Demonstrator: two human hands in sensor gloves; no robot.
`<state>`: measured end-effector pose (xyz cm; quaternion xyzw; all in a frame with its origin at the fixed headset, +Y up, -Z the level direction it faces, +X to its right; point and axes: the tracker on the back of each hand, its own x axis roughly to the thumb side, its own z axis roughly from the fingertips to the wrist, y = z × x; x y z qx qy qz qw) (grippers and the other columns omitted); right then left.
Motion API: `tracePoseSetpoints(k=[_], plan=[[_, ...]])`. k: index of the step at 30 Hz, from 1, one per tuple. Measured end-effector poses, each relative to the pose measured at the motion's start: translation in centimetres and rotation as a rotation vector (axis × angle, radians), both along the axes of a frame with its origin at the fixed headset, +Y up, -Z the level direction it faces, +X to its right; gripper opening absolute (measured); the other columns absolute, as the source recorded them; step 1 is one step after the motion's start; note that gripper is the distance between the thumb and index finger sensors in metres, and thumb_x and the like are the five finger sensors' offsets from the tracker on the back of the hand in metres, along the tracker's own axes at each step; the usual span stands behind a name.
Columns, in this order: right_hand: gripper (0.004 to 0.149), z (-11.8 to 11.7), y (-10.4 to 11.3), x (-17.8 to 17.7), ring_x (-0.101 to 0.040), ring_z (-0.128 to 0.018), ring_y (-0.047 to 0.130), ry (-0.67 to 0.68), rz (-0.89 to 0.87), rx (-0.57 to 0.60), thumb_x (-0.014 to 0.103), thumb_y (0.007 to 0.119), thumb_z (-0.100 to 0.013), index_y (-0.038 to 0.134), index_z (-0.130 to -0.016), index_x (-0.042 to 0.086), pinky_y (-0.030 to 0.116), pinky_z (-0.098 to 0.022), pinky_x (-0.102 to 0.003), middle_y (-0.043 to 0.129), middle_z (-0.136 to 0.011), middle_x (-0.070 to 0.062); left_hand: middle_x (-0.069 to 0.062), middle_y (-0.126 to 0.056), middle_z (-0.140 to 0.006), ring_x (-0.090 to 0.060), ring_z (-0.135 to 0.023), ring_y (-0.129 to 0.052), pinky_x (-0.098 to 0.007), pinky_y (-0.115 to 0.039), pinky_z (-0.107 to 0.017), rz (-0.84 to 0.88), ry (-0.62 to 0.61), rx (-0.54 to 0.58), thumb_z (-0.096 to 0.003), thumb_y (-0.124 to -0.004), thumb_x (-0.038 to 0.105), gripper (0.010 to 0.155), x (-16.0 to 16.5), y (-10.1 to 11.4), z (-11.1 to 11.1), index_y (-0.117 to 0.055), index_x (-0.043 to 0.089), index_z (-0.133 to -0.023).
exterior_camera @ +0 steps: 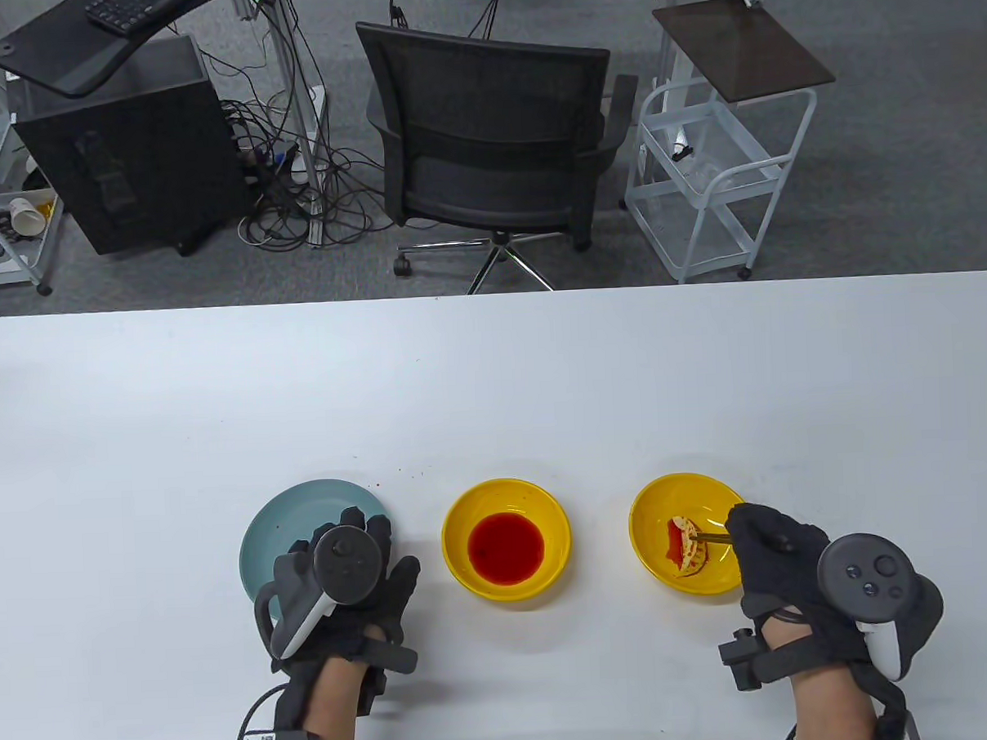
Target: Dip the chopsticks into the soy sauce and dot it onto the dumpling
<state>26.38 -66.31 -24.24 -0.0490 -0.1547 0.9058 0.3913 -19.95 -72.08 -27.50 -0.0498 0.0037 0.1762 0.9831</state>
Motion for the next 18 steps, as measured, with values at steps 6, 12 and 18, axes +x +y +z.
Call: tracePoseSetpoints(k=[6, 12, 18], plan=[[0.053, -0.1, -0.2, -0.4, -0.044, -0.051, 0.097, 0.046, 0.001, 0.016, 0.046, 0.075, -0.044, 0.088, -0.078, 0.007, 0.055, -0.064, -0.075, 0.098, -0.071, -0.021, -0.007, -0.047, -0.118, -0.047, -0.106, -0.055, -0.072, -0.038, -0.072, 0.008, -0.004, -0.01, -0.0477, -0.072, 0.062, 0.075, 0.1, 0.0, 0.0, -0.061, 0.021, -0.109], [0.055, -0.5, -0.8, -1.1, -0.044, -0.054, 0.097, 0.085, 0.05, -0.041, 0.048, 0.074, -0.044, 0.087, -0.08, 0.009, 0.055, -0.064, -0.075, 0.097, -0.074, -0.021, -0.007, -0.047, -0.118, -0.047, -0.106, -0.055, -0.072, -0.038, -0.072, 0.01, -0.007, -0.014, -0.0478, -0.072, 0.062, 0.075, 0.1, -0.1, 0.0, -0.061, 0.021, -0.11], [0.06, -1.2, -2.4, -2.4, -0.047, -0.062, 0.092, 0.206, 0.082, -0.193, 0.051, 0.074, -0.044, 0.08, -0.088, 0.011, 0.051, -0.065, -0.076, 0.087, -0.084, -0.025, -0.007, -0.047, -0.118, -0.047, -0.106, -0.055, -0.072, -0.038, -0.072, 0.04, -0.017, -0.03, -0.0477, -0.072, 0.062, 0.075, 0.3, -0.2, 0.0, -0.061, 0.021, -0.11]])
